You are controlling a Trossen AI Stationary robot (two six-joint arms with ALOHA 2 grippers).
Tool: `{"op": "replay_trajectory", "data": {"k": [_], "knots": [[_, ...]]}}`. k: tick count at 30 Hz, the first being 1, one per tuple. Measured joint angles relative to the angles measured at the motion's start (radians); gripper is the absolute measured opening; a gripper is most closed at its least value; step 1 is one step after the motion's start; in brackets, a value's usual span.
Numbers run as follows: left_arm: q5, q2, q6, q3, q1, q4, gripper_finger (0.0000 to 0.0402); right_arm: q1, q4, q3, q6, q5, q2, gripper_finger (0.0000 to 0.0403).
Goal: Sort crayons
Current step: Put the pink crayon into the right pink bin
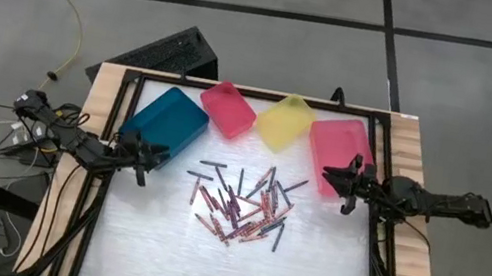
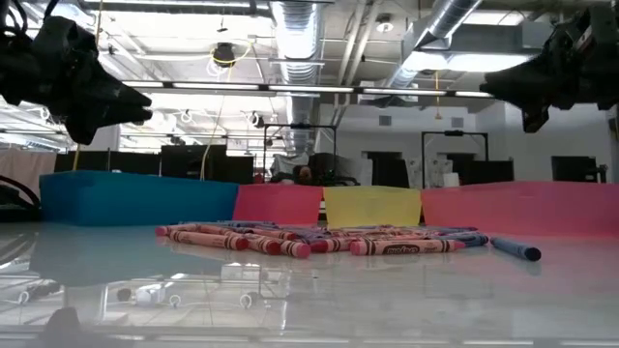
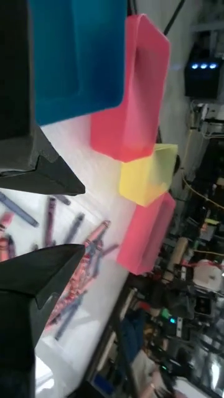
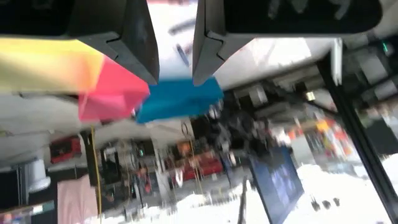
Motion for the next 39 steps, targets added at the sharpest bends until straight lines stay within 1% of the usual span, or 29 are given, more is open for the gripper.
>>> {"op": "replay_trajectory", "data": {"k": [3, 5, 8, 11, 14, 17, 20, 22, 28, 33, 37, 39], "knots": [[0.010, 0.000, 0.008, 0.000, 0.000, 0.048, 0.0128, 0.001, 0.070, 0.000, 0.018, 0.000, 0.000, 0.0107], [0.030, 0.000, 0.018, 0.000, 0.000, 0.070, 0.0128, 0.001, 0.116, 0.001, 0.002, 0.000, 0.000, 0.0107], [0.065, 0.000, 0.019, 0.000, 0.000, 0.112, 0.0128, 0.001, 0.135, 0.020, -0.038, 0.000, 0.000, 0.0107], [0.097, 0.000, 0.019, 0.000, 0.000, 0.146, 0.0128, 0.001, 0.140, 0.057, -0.042, 0.000, 0.006, 0.0107], [0.116, 0.000, 0.019, 0.000, 0.000, 0.190, 0.0128, 0.001, 0.135, 0.104, -0.072, 0.000, 0.030, 0.0107], [0.140, 0.000, 0.036, 0.001, 0.000, 0.231, 0.0128, 0.002, 0.141, 0.167, -0.123, 0.000, 0.097, 0.0107], [0.150, 0.000, 0.039, 0.017, 0.000, 0.234, 0.0134, 0.001, 0.136, 0.240, -0.168, 0.002, 0.200, 0.0107], [0.150, 0.000, 0.036, 0.037, 0.000, 0.230, 0.0139, 0.001, 0.126, 0.294, -0.173, 0.029, 0.286, 0.0107], [0.135, 0.000, 0.069, 0.081, 0.000, 0.223, 0.0145, 0.001, -0.016, 0.473, -0.175, 0.103, 0.562, 0.0107], [0.130, 0.000, 0.071, 0.081, 0.000, 0.181, 0.0145, 0.001, -0.042, 0.591, -0.164, 0.106, 0.796, 0.0107], [0.080, 0.000, 0.060, 0.081, 0.000, 0.161, 0.0145, 0.010, -0.057, 0.696, -0.164, 0.101, 0.969, 0.0108], [0.061, 0.000, 0.067, 0.081, 0.000, 0.161, 0.0145, 0.016, -0.098, 0.750, -0.165, 0.099, 1.051, 0.0113]]}}
